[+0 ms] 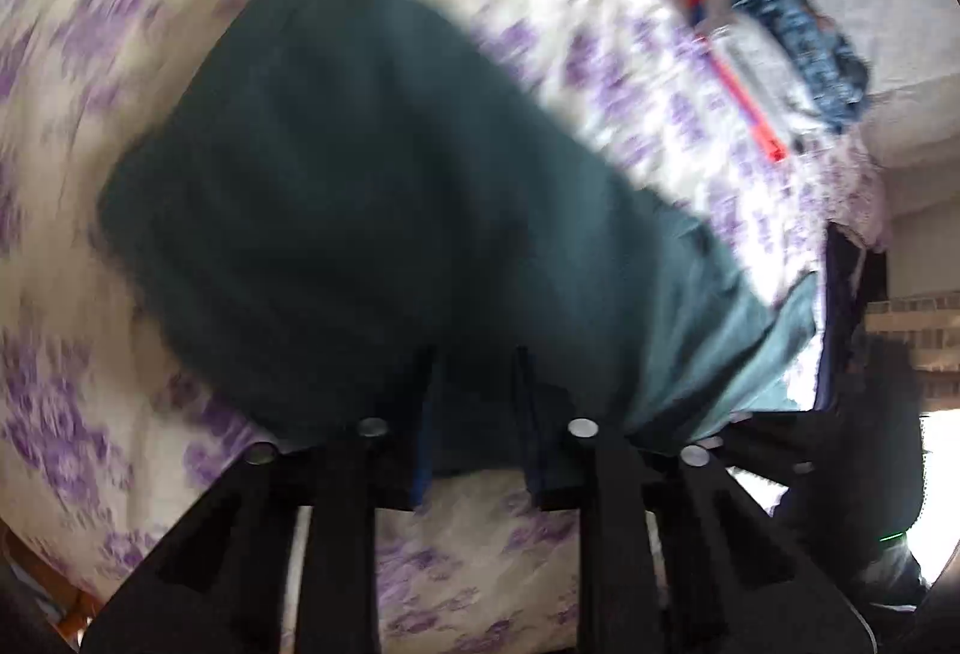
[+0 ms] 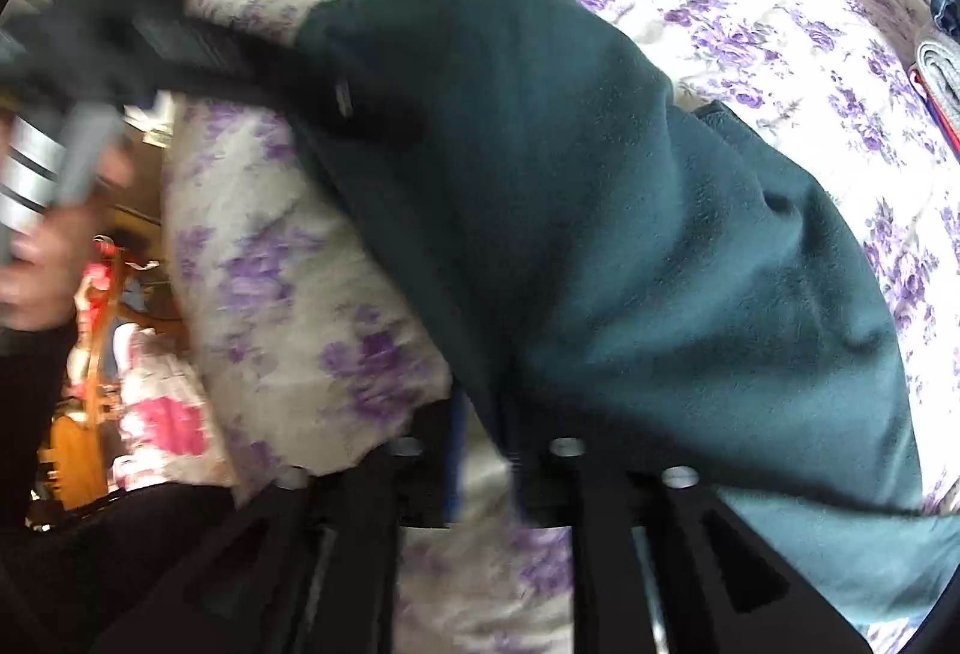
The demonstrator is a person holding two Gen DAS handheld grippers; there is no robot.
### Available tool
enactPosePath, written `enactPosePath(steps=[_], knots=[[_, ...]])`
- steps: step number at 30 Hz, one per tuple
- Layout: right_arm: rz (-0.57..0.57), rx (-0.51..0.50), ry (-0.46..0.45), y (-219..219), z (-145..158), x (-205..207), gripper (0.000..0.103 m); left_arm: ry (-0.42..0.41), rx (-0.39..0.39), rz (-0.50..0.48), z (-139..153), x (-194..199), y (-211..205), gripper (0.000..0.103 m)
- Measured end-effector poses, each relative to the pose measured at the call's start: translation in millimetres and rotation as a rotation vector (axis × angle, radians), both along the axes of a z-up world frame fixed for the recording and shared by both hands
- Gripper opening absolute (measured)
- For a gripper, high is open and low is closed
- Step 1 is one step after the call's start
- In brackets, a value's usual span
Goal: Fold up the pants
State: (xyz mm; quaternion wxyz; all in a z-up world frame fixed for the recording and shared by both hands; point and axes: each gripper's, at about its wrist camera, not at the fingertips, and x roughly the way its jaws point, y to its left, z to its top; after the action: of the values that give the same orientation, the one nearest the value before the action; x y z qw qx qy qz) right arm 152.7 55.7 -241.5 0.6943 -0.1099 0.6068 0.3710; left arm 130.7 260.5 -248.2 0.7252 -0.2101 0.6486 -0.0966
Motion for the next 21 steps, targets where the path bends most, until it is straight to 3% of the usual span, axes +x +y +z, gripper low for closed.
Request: enactPosePath(steps=[1,3,5,6,7,12,13,16,17,18,19,21], knots=[[-0.006,0.024,0.015,-3,7,-1,0.039,0.017,0.011,0.011,-7,-7,5,0.003],[-0.022,0.085,0.023,-7,22,0,0.042,0.036,-0.037,0.057,-14,-20,19,0.001],[-0.053,0.124,-0.019,-5,33,6,0.035,0.029,-0.052,0.079,-16,-24,23,0.001],[-0.069,0.12,-0.039,-2,33,9,0.015,0.025,-0.046,0.079,-17,-24,22,0.001],[-0.081,0.108,-0.037,2,29,14,0.008,0.022,-0.028,0.077,-17,-24,18,0.001],[-0.074,-0.004,0.04,33,-23,17,0.007,0.005,0.103,0.038,-12,-20,-5,0.001],[-0.078,0.004,0.01,33,-18,16,0.008,-0.001,0.127,0.032,-12,-21,-5,0.001],[-0.082,0.023,0.044,23,7,22,0.009,-0.015,0.22,-0.005,-7,-20,-21,0.001],[-0.115,0.052,0.039,6,22,26,0.011,-0.02,0.244,-0.014,-6,-21,-25,0.001],[-0.159,0.069,0.031,-15,37,31,0.023,-0.027,0.274,-0.028,-5,-22,-30,0.001],[-0.216,0.072,0.021,-41,49,37,0.042,-0.036,0.302,-0.041,-3,-22,-34,0.001],[-0.367,0.037,0.004,-107,65,50,0.06,-0.053,0.343,-0.066,-2,-23,-43,0.001]])
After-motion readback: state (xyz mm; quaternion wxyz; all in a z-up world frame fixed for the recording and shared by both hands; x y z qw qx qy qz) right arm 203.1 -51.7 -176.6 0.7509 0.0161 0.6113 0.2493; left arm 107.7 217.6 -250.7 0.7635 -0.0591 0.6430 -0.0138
